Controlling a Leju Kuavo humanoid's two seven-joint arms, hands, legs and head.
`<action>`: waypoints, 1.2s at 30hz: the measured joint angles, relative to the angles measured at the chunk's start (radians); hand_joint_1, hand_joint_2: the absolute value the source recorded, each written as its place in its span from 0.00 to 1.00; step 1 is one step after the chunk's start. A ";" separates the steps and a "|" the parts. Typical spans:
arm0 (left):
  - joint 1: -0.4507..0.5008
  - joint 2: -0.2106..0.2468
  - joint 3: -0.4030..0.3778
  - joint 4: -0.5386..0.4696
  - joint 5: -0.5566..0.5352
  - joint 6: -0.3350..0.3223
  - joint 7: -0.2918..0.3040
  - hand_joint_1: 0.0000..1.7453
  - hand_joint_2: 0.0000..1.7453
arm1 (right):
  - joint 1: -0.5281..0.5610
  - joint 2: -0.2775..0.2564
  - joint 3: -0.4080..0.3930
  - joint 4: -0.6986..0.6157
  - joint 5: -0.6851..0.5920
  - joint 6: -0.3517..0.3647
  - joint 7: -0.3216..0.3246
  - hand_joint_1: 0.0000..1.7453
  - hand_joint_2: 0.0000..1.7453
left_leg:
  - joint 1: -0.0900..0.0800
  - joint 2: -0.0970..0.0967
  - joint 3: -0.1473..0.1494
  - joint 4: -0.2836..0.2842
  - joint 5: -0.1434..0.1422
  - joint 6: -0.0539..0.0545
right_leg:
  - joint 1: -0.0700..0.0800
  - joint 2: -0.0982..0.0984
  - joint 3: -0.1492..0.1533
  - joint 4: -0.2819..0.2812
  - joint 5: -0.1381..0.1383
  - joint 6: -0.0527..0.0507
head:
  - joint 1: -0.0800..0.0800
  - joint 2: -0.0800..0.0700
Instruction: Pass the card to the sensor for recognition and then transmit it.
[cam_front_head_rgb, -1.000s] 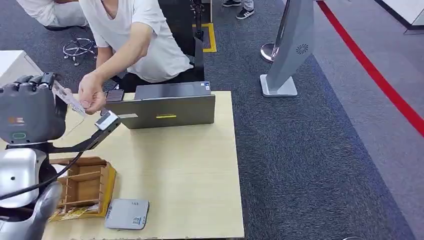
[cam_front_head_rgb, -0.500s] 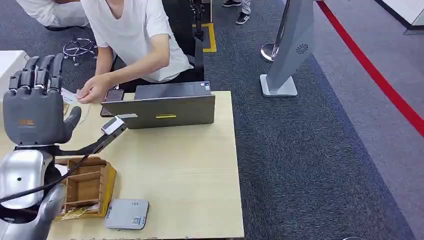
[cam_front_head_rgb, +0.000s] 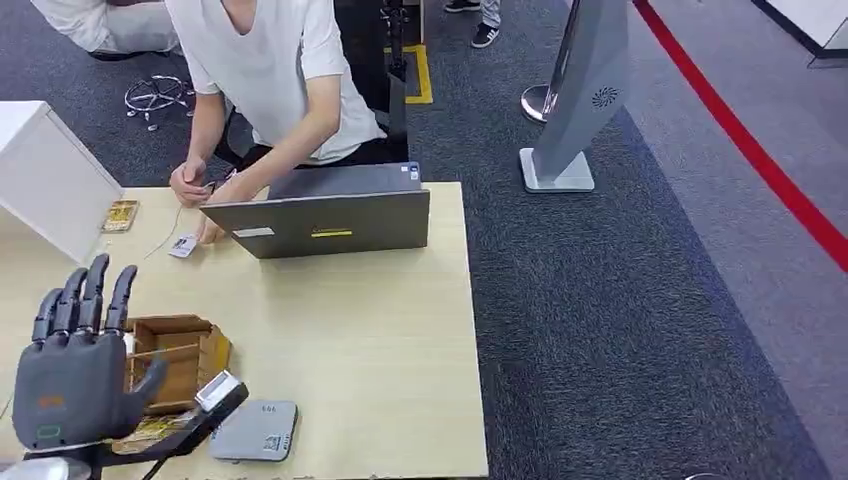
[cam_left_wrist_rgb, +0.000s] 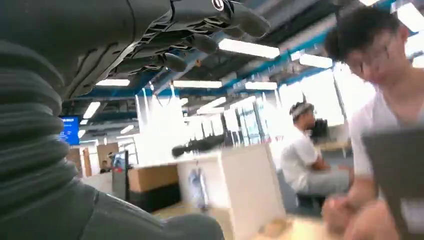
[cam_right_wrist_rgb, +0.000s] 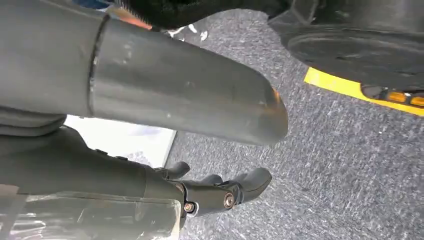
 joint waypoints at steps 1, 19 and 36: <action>0.047 -0.010 0.016 0.000 0.000 -0.023 -0.001 0.00 1.00 | 0.000 0.000 0.000 -0.002 -0.003 -0.002 0.005 0.00 0.00 | 0.000 0.001 0.000 0.000 0.000 0.000 | 0.000 0.001 0.000 0.000 0.000 0.000 | 0.000 0.000; 0.275 -0.151 0.211 0.045 0.000 -0.087 -0.028 0.00 1.00 | -0.028 0.000 -0.045 -0.012 0.023 0.021 -0.010 0.00 0.00 | 0.000 -0.001 0.001 0.000 0.000 0.000 | 0.000 -0.002 0.001 0.000 0.000 0.000 | 0.000 0.000; 0.200 -0.138 0.225 0.112 0.000 -0.087 0.094 0.00 1.00 | -0.031 0.000 -0.046 -0.012 0.022 0.023 -0.013 0.00 0.00 | 0.000 -0.002 0.001 0.000 0.000 0.000 | 0.000 -0.002 0.001 0.000 0.000 0.000 | 0.000 0.000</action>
